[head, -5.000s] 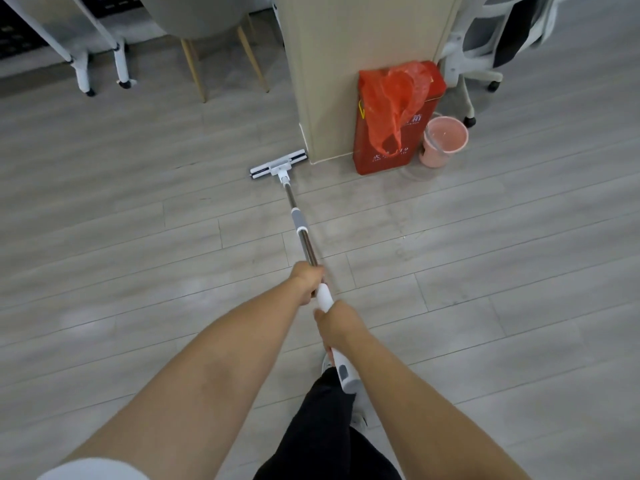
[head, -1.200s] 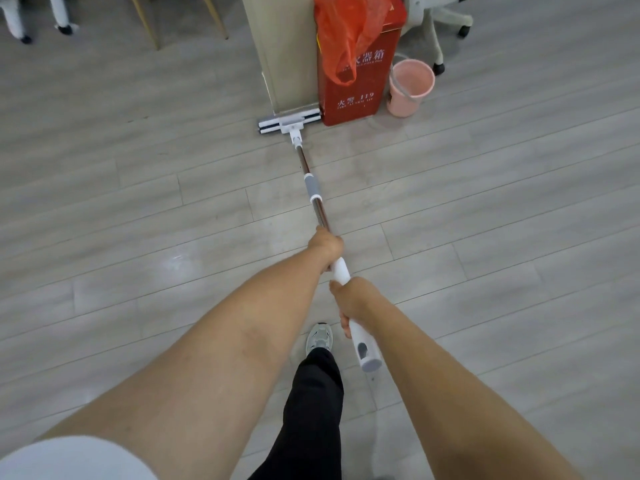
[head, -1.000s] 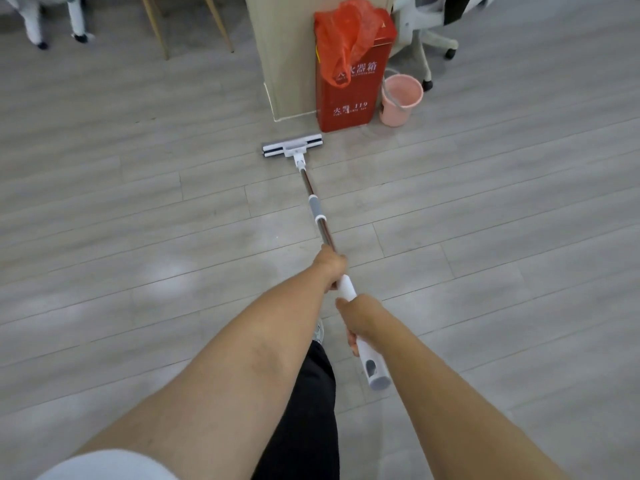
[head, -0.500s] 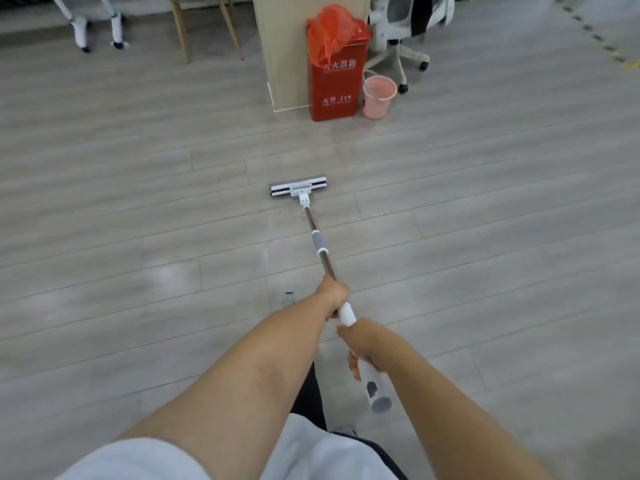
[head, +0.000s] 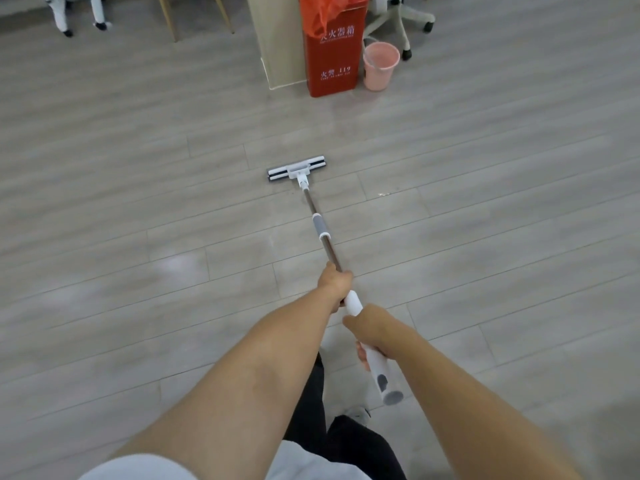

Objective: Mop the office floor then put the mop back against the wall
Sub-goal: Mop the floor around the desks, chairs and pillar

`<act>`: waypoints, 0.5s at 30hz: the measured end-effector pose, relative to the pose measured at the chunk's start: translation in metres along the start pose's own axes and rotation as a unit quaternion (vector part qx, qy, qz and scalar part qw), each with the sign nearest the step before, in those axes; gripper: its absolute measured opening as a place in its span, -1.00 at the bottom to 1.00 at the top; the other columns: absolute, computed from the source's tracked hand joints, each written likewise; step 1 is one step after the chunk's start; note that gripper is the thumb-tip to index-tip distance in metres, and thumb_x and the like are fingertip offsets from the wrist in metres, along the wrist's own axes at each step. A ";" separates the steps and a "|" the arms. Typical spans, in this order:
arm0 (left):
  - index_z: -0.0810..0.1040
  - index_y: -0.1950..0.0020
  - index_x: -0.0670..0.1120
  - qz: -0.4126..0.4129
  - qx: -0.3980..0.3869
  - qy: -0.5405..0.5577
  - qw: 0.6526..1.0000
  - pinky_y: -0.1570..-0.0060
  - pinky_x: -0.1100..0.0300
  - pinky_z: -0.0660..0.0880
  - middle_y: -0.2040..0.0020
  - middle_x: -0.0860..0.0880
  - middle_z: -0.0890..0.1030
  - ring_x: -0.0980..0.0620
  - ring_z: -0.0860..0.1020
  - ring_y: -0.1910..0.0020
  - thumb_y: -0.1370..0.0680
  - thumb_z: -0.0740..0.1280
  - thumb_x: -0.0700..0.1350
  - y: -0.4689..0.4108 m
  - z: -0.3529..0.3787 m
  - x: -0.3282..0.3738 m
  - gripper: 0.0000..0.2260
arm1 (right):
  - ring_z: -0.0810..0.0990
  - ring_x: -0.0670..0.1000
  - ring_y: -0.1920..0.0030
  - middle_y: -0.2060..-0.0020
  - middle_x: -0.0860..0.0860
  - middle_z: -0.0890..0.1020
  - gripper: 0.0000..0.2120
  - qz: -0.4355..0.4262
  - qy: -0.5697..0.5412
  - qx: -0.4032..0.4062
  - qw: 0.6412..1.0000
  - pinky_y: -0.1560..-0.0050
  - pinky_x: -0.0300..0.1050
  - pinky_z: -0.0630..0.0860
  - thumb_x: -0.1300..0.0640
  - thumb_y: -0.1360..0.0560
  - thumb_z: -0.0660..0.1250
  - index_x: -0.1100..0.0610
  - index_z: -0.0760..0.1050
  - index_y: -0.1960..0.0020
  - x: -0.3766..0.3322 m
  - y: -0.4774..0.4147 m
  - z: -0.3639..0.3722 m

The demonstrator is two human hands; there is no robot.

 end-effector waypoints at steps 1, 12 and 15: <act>0.38 -0.37 0.02 0.001 0.001 0.003 1.000 0.10 -0.02 0.65 -0.11 -0.11 0.57 -0.17 0.61 -0.03 -0.58 0.24 -0.12 -0.011 -0.001 0.005 -0.64 | 0.55 0.08 0.46 0.39 0.10 0.58 -0.80 0.001 0.002 0.002 1.000 0.19 0.08 0.68 0.08 -0.59 0.20 0.20 0.39 -0.10 -0.007 -0.008 -0.003; 0.30 -0.49 0.09 0.006 0.017 -0.007 1.000 0.26 0.14 0.54 -0.13 -0.09 0.56 -0.09 0.56 0.11 -0.59 0.23 -0.11 -0.151 -0.086 0.116 -0.54 | 0.52 0.10 0.44 0.37 0.12 0.55 -0.83 0.008 -0.035 -0.029 0.999 0.19 0.09 0.65 0.08 -0.60 0.20 0.20 0.37 -0.04 -0.175 -0.100 -0.017; 0.29 -0.50 0.07 0.006 0.018 -0.027 0.999 0.25 0.12 0.56 -0.12 -0.10 0.56 -0.09 0.57 0.11 -0.58 0.23 -0.12 -0.180 -0.100 0.139 -0.53 | 0.53 0.10 0.46 0.38 0.12 0.55 -0.82 0.014 -0.055 -0.030 0.998 0.18 0.10 0.66 0.06 -0.58 0.21 0.19 0.38 -0.02 -0.205 -0.121 -0.020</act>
Point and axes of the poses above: each hand's wrist, its own y-axis away from the middle knuckle, its own z-axis out of the palm, x = y × z, the point moved 2 cm from there along -y, towards the middle knuckle
